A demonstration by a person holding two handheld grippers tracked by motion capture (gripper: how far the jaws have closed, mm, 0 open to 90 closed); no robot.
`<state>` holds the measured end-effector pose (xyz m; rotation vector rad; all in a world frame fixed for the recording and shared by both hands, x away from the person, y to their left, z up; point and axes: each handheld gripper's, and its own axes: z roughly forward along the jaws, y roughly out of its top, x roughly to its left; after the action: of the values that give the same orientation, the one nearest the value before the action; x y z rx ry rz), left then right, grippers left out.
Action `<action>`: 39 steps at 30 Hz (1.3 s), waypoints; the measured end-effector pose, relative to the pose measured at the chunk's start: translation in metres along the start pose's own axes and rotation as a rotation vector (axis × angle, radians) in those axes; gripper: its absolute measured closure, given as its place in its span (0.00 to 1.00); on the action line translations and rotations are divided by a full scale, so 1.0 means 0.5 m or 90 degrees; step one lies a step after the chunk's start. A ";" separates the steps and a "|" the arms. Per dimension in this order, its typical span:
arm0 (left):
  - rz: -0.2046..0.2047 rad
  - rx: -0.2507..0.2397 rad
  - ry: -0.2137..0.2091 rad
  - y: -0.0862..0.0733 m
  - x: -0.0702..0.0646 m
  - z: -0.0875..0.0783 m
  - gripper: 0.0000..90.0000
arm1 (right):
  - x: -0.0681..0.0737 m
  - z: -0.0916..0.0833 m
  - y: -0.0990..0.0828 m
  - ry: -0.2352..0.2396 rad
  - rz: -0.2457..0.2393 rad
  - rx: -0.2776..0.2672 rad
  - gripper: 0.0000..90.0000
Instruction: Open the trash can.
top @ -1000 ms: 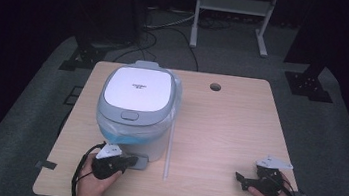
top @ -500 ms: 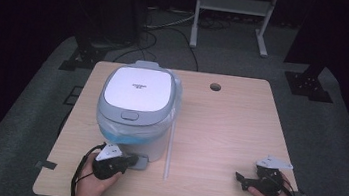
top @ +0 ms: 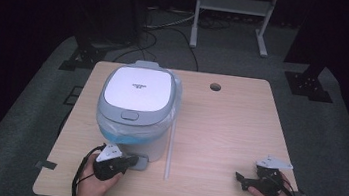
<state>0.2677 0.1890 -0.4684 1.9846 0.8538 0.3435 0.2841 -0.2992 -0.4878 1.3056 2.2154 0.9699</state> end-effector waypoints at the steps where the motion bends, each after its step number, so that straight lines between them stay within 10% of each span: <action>1: 0.000 0.000 0.000 0.000 0.000 0.000 1.00 | 0.000 0.000 0.000 0.000 0.000 0.000 0.10; 39: 0.002 0.043 0.030 -0.007 -0.008 0.019 1.00 | 0.000 0.000 0.000 0.000 0.000 0.000 0.10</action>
<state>0.2686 0.1813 -0.4760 2.0469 0.9021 0.3694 0.2841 -0.2991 -0.4879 1.3049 2.2150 0.9704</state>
